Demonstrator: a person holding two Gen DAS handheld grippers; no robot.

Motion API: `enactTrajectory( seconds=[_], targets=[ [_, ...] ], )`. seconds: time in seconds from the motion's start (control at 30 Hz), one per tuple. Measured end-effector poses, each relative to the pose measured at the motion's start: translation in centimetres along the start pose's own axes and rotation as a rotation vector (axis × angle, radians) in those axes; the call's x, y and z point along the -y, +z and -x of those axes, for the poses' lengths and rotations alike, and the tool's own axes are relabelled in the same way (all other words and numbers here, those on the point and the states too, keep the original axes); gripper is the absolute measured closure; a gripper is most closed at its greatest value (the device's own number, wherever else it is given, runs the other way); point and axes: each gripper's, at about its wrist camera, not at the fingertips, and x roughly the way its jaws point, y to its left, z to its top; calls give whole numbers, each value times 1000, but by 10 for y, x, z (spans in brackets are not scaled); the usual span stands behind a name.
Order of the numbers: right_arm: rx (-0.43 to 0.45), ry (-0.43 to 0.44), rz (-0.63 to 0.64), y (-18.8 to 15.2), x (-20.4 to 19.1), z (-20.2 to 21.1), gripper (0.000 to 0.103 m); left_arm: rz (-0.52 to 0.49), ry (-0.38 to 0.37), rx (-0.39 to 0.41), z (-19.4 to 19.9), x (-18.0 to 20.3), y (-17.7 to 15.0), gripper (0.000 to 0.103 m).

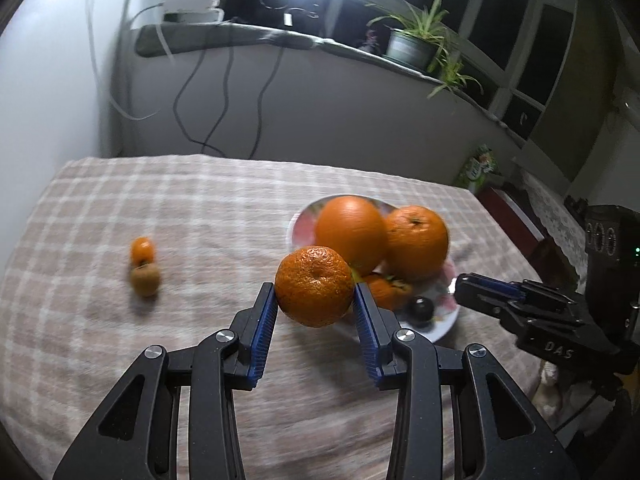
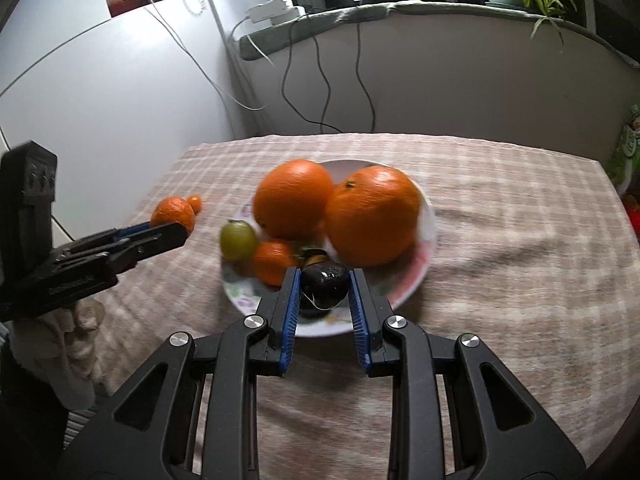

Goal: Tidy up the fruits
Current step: 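Carry the dark plum and mandarin onto the plate and open both tools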

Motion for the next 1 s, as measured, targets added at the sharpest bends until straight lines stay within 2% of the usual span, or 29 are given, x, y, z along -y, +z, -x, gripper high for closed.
enactTrajectory(
  seconds=[0.47,1.0],
  targets=[
    [-10,-17,-5,-2,15,-5,78,-100,-48,-43,-23,52,0,66],
    [-17,-22,23,0,12,-9,77,-130,-51,-67,-33,62,0,65]
  ],
)
